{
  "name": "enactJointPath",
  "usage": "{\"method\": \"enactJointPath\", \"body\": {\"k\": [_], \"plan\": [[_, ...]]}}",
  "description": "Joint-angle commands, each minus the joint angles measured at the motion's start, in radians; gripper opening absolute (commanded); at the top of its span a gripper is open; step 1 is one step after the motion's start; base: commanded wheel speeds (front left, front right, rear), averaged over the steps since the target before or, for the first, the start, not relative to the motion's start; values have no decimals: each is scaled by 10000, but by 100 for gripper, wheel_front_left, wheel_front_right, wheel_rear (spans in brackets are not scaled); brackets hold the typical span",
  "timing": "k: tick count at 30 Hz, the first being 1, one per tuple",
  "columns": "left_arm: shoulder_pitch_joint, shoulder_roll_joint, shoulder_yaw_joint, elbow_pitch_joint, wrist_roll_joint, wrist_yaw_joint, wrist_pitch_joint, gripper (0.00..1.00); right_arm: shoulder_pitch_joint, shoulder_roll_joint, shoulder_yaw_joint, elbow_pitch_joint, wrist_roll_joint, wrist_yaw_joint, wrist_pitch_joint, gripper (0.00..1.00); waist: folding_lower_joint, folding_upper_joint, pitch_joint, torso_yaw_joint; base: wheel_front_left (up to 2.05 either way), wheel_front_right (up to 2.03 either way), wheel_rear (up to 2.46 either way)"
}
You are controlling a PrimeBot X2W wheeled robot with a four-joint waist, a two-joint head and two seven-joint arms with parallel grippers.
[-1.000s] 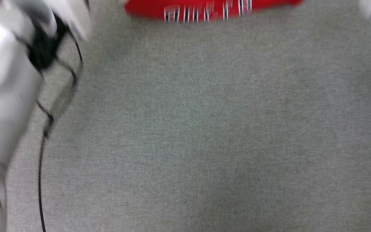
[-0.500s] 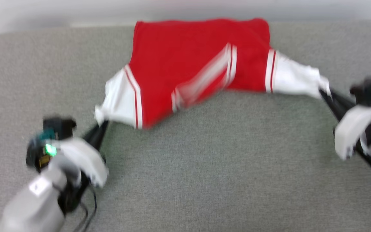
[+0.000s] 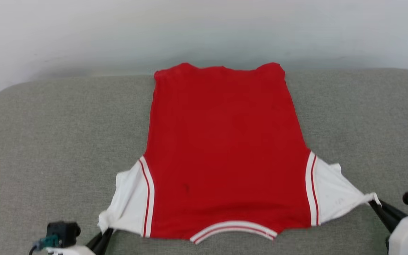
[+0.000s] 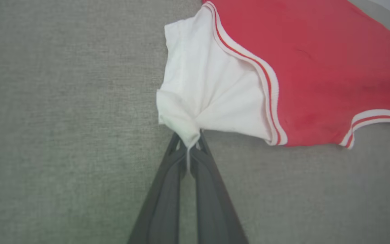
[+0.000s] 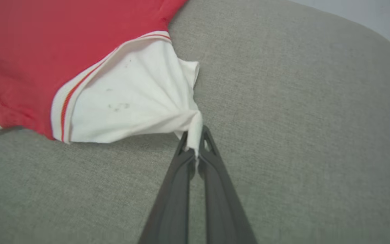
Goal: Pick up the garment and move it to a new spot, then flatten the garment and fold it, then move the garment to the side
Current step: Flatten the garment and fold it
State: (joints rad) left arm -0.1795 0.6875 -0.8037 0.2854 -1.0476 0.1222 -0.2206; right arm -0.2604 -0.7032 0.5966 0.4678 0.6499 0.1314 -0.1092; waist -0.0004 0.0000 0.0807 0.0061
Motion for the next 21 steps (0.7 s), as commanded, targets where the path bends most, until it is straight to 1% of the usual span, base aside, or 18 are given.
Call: {"method": "enactJointPath", "body": {"k": [1, 3, 7, 12, 15, 16, 17, 21], "plan": [[382, 184, -51, -168, -41, 182, 60, 0, 534, -119, -351, -256, -27, -14, 160, 0, 4, 0, -141, -5, 0, 0, 0], [761, 330, -49, -511, -141, 404, 57, 0, 1287, -172, -914, -760, -97, -14, 475, 0, 4, 0, -215, -6, 0, 0, 0], [1342, 585, -142, -1012, -151, 753, 127, 0, 2806, -127, -1865, -1833, -162, -14, 1462, 0, 4, 0, -299, 49, 0, 0, 0], [1603, 645, -153, -1389, -276, 921, 194, 0, 4163, -33, -2667, -2987, -434, -14, 2836, 0, 4, 0, -266, 98, 0, 0, 0], [1630, 636, -161, -1515, -254, 975, 181, 0, 4458, 29, -3088, -3589, -522, -14, 3562, 0, 4, 0, -189, 129, 0, 0, 0], [1610, 614, -131, -1556, -236, 999, 137, 0, 4444, 55, -3273, -3759, -573, -14, 3749, 20, 4, 0, -141, 148, 0, 0, 0], [1578, 591, -111, -1602, -216, 1011, 94, 0, 4395, 51, -3424, -3960, -653, -14, 3914, 100, 4, 0, -77, 167, 0, 0, 0], [1278, 476, -82, -1796, -26, 1089, -2, 0, 3871, -100, -4160, -4824, -778, -12, 4447, 100, 4, 0, 241, 331, 0, 0, 0]]}}
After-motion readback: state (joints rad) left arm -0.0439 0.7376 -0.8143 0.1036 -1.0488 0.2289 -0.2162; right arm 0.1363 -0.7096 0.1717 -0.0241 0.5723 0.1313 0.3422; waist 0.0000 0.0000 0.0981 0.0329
